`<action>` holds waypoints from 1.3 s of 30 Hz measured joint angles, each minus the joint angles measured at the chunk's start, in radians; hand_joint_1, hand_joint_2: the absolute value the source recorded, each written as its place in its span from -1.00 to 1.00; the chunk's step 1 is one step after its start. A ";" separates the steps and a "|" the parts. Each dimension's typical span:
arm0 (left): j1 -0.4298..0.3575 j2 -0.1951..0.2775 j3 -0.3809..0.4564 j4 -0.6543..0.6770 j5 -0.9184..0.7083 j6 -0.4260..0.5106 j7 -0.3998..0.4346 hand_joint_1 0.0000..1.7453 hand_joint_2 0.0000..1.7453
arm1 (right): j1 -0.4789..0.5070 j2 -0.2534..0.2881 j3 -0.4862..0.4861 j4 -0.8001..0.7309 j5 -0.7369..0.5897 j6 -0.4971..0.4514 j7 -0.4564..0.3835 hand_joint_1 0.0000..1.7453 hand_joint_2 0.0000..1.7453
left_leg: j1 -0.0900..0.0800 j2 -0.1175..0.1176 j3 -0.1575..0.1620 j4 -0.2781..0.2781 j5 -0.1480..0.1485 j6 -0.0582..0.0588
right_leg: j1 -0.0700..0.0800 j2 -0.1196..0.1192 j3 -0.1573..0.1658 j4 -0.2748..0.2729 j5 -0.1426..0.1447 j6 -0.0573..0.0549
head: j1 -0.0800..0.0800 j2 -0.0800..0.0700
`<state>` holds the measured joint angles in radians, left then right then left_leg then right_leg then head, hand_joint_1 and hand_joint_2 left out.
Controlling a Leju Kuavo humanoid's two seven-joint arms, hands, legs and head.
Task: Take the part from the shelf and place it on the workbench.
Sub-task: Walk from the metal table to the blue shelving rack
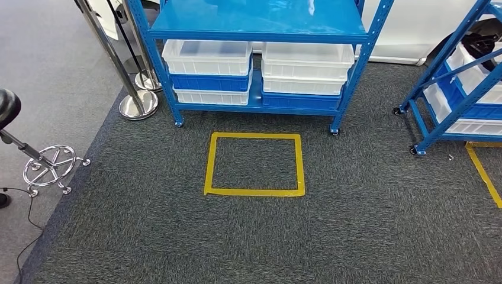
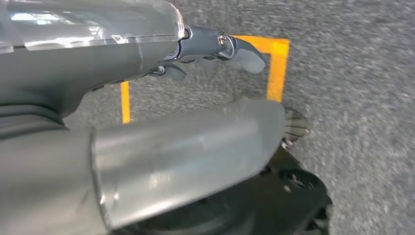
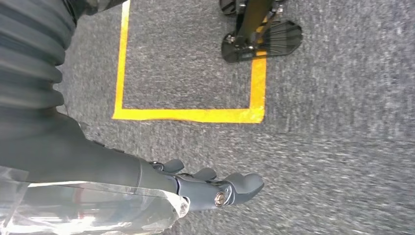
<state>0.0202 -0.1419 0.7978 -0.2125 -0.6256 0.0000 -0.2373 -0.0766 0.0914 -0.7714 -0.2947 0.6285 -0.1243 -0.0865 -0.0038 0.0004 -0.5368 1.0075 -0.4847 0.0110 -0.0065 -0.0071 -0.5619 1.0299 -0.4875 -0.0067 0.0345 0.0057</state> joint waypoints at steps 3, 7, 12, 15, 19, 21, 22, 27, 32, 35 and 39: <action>0.014 0.009 -0.055 -0.001 0.049 0.000 0.018 -1.00 -1.00 | 0.009 -0.008 0.053 -0.013 -0.050 0.008 0.008 -1.00 -1.00 | 0.004 0.001 0.007 -0.017 0.013 0.016 | -0.003 0.000 -0.001 0.012 -0.012 0.016 | 0.000 0.000; 0.016 0.022 -0.138 -0.021 0.116 0.001 0.042 -1.00 -1.00 | 0.045 -0.015 0.129 -0.018 -0.115 0.022 0.016 -1.00 -1.00 | 0.007 0.004 0.009 -0.027 0.022 0.028 | -0.008 0.005 -0.095 0.216 -0.130 0.029 | 0.001 0.000; 0.008 0.034 -0.215 -0.062 0.176 0.001 0.064 -1.00 -1.00 | 0.094 -0.025 0.200 -0.010 -0.177 0.034 0.027 -1.00 -1.00 | 0.008 0.004 0.008 -0.011 0.008 0.017 | -0.015 0.005 -0.047 0.118 -0.046 0.035 | 0.001 0.000; 0.002 0.044 -0.259 -0.094 0.214 0.001 0.078 -1.00 -1.00 | 0.119 -0.028 0.244 -0.002 -0.215 0.041 0.031 -1.00 -1.00 | 0.004 0.004 0.007 0.000 -0.016 -0.003 | -0.012 0.007 0.004 0.014 -0.028 0.019 | 0.000 0.000; 0.008 0.059 -0.349 -0.126 0.294 0.001 0.108 -1.00 -1.00 | 0.149 -0.033 0.333 -0.002 -0.295 0.057 0.042 -1.00 -1.00 | 0.007 0.004 0.002 0.041 -0.046 -0.022 | -0.012 0.003 0.022 0.008 -0.036 -0.009 | 0.000 0.000; 0.026 0.065 -0.390 -0.128 0.330 0.001 0.122 -1.00 -1.00 | 0.154 -0.037 0.373 -0.012 -0.330 0.063 0.046 -1.00 -1.00 | 0.010 0.004 -0.056 0.157 -0.096 -0.031 | -0.013 0.001 0.035 0.006 -0.045 -0.020 | 0.000 0.000; 0.038 0.068 -0.408 -0.127 0.346 0.001 0.129 -1.00 -1.00 | 0.153 -0.040 0.393 -0.021 -0.346 0.067 0.047 -1.00 -1.00 | 0.010 0.004 -0.100 0.230 -0.122 -0.034 | -0.011 0.001 0.042 0.006 -0.051 -0.022 | 0.000 0.000; 0.123 0.082 -0.498 -0.096 0.417 0.001 0.158 -1.00 -1.00 | 0.130 -0.049 0.480 -0.096 -0.416 0.080 0.055 -1.00 -1.00 | 0.002 0.003 -0.141 0.170 0.010 -0.006 | -0.002 0.006 0.100 0.004 -0.099 -0.021 | 0.000 0.000; 0.173 0.102 -0.584 -0.074 0.484 0.001 0.183 -1.00 -1.00 | 0.111 -0.055 0.570 -0.147 -0.484 0.094 0.064 -1.00 -1.00 | -0.010 0.003 -0.087 0.046 0.049 0.029 | -0.007 0.004 0.134 -0.022 -0.126 0.004 | -0.001 0.000; 0.164 0.111 -0.634 -0.096 0.528 0.001 0.196 -1.00 -1.00 | 0.137 -0.060 0.618 -0.145 -0.528 0.103 0.070 -1.00 -1.00 | -0.001 0.003 -0.039 -0.007 0.044 0.036 | -0.005 0.005 0.129 0.023 -0.156 0.014 | 0.001 0.000; 0.110 0.114 -0.683 -0.161 0.565 0.001 0.210 -1.00 -1.00 | 0.205 -0.066 0.661 -0.092 -0.566 0.110 0.078 -1.00 -1.00 | 0.001 0.000 0.007 -0.021 0.015 0.036 | -0.011 0.007 -0.040 0.242 -0.196 0.028 | 0.001 0.000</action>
<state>0.1302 -0.0278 0.1146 -0.3736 -0.0609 0.0011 -0.0278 0.1285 0.0253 -0.1106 -0.3867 0.0630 -0.0145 -0.0080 -0.0024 0.0007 -0.5299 0.9866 -0.4697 0.0475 -0.0177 0.0002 -0.6017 1.2723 -0.6834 0.0208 0.0360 0.0057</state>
